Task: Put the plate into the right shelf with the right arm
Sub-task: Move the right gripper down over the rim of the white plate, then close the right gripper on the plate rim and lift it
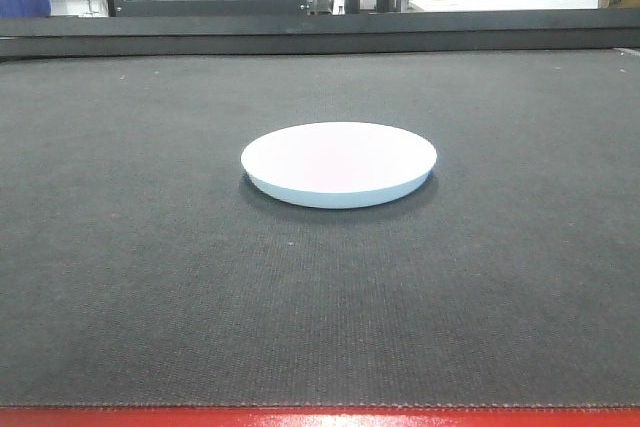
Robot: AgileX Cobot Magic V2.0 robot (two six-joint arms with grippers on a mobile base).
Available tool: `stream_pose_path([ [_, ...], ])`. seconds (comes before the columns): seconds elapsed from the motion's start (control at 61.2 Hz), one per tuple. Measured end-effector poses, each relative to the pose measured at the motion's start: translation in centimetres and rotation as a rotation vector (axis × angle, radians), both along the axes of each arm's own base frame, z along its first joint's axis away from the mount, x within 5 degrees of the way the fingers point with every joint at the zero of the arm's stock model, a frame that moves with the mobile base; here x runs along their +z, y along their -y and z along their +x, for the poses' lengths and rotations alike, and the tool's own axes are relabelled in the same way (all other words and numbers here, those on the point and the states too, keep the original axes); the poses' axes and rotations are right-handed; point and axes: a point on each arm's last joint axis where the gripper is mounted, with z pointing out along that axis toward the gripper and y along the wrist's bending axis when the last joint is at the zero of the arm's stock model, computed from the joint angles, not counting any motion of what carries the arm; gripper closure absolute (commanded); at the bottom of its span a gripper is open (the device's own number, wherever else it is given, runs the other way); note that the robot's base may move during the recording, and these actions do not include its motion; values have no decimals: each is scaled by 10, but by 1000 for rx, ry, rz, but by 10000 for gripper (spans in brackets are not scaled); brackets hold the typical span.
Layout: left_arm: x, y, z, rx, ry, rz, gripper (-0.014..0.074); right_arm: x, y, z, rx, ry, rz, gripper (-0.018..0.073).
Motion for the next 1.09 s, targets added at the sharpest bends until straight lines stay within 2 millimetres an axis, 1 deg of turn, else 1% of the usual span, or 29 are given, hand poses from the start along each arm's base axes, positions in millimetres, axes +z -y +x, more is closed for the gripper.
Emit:
stream_pose_path([
  [0.098,0,0,0,0,0,0,643,12,-5,23,39,-91,-3,-20],
  [0.229,0,0,0,0,0,0,643,32,-17,64,98,-213,-14,-20],
  [0.327,0,0,0,0,0,0,643,43,-34,102,145,-312,-21,-20],
  [0.376,0,0,0,0,0,0,643,44,-43,118,162,-354,-26,-20],
  [0.441,0,0,0,0,0,0,643,43,-58,143,178,-405,-30,-20],
  [0.457,0,0,0,0,0,0,643,40,-62,150,180,-425,-34,-20],
  [0.474,0,0,0,0,0,0,643,42,-65,155,179,-428,-29,-20],
  [0.49,0,0,0,0,0,0,643,38,-70,162,184,-448,-38,-20],
  [0.523,0,0,0,0,0,0,643,38,-77,171,184,-457,-36,-20],
  [0.588,0,0,0,0,0,0,643,29,-92,190,188,-495,-51,-20],
  [0.653,0,0,0,0,0,0,643,16,-110,210,197,-532,-66,-20],
  [0.702,0,0,0,0,0,0,643,8,-120,219,205,-552,-77,-20],
  [0.801,0,0,0,0,0,0,643,-15,-138,239,220,-596,-100,-20],
  [0.964,0,0,0,0,0,0,643,-50,-156,259,241,-636,-117,-20],
  [1.095,0,0,0,0,0,0,643,-70,-161,267,246,-657,-124,-20],
])
